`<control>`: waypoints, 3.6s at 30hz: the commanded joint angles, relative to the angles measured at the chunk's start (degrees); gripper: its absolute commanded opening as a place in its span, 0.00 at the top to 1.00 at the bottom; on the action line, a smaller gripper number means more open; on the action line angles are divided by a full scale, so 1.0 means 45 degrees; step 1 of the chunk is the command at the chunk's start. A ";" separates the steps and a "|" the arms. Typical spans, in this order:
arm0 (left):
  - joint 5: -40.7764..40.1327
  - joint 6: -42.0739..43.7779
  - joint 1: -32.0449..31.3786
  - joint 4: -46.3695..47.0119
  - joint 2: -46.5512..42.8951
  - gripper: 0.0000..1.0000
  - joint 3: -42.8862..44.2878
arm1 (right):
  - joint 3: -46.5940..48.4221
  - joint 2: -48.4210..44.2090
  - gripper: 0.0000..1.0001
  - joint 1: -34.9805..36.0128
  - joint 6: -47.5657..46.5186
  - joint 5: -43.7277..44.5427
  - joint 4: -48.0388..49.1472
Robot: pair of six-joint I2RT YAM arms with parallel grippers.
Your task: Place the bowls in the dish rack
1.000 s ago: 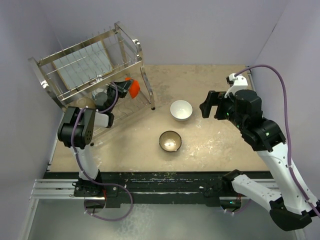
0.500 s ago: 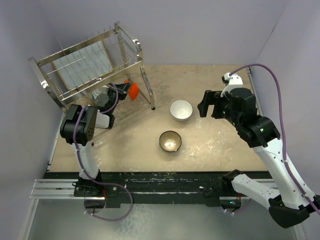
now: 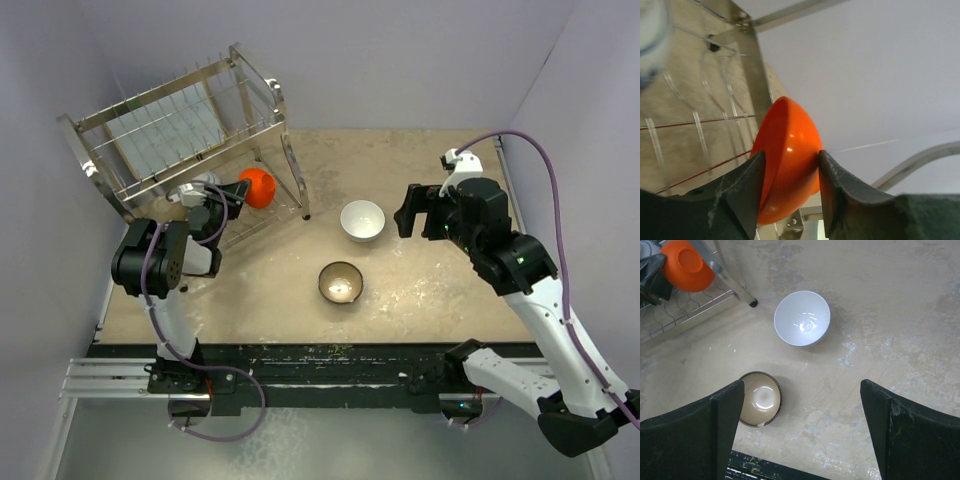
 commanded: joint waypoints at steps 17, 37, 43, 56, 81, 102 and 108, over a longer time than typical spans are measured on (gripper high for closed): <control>-0.2761 0.2245 0.0484 -0.8781 -0.4910 0.28 0.0079 | -0.0131 -0.0421 0.01 -0.0068 -0.0197 -0.0507 0.0288; -0.1406 0.3411 0.0352 -1.0769 -0.7997 0.84 -0.1282 | -0.0920 -0.0978 0.01 -0.0068 0.0033 -0.0572 0.0614; -0.0776 0.3790 0.0235 -1.0910 -0.6862 0.99 -0.0505 | -0.1032 -0.0822 0.01 -0.0059 0.0113 -0.0651 0.0875; -0.0546 0.3419 -0.0404 -0.9714 -0.3258 1.00 0.1699 | -0.0871 -0.0482 0.01 -0.0081 -0.0105 -0.0236 0.0879; -0.1139 0.4876 -0.0337 -1.0015 0.0762 0.97 0.6190 | -0.0630 -0.0484 0.01 -0.0225 -0.0365 0.0139 0.0441; 0.0600 0.6204 -0.0384 -0.8356 -0.2499 0.60 0.2426 | -0.1101 -0.0987 0.01 -0.0244 -0.0141 -0.0232 0.0563; 0.1098 0.5978 -0.0537 -0.7825 -0.4250 0.59 0.0555 | -0.1385 -0.1204 0.01 -0.0244 -0.0109 -0.0338 0.0643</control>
